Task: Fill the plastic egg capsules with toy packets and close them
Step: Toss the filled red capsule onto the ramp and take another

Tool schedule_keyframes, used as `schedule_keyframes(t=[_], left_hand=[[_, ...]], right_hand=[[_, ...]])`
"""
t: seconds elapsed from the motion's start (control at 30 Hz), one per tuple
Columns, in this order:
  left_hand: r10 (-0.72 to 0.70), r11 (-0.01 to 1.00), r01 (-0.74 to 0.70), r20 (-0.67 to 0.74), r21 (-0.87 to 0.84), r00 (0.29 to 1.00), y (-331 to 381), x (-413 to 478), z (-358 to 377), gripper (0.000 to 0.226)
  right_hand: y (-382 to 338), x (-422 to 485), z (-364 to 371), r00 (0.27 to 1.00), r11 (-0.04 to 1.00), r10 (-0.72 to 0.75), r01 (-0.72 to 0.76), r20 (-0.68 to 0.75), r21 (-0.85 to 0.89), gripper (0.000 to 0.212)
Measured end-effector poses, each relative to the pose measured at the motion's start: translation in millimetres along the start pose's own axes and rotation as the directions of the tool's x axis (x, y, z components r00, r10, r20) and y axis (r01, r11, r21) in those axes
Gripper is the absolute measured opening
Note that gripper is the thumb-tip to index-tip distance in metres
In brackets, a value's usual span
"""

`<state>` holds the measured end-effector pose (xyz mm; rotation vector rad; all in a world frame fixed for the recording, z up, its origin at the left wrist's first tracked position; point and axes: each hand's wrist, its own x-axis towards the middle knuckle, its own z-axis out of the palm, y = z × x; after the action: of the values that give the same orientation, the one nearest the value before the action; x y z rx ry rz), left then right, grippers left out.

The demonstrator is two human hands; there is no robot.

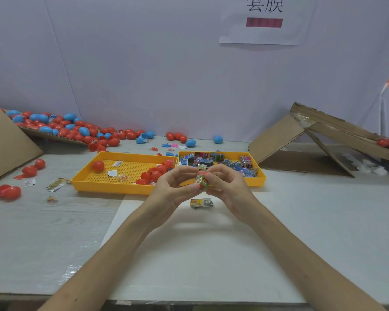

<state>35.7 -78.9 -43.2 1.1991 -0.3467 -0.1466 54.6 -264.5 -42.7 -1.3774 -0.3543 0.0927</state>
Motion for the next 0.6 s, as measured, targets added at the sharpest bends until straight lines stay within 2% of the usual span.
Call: schedule_keyframes(t=[0.13, 0.37, 0.47, 0.6], left_hand=[[0.001, 0.999, -0.001, -0.008, 0.048, 1.000, -0.8, -0.8, -0.5, 0.037], [0.000, 0.997, 0.001, -0.015, 0.072, 1.000, -2.2, 0.7, -1.7, 0.039], [0.028, 0.991, -0.026, -0.016, 0.131, 0.999, -1.8, 0.3, -1.6, 0.045], [0.055, 0.965, -0.042, -0.042, 0.260, 0.998, -2.0, -0.6, 0.6, 0.052]], right_hand=[[-0.4, -0.2, -0.4, 1.000, 1.000, -0.001, 0.001, -0.013, -0.001, 0.019], [1.2, 0.7, -1.8, 1.000, 0.999, 0.019, -0.019, 0.005, 0.048, 0.013], [-0.5, 0.4, -1.5, 0.998, 0.998, 0.069, -0.069, 0.013, 0.001, 0.019], [2.2, 1.1, -1.7, 0.999, 0.997, 0.043, -0.044, -0.005, -0.064, 0.033]])
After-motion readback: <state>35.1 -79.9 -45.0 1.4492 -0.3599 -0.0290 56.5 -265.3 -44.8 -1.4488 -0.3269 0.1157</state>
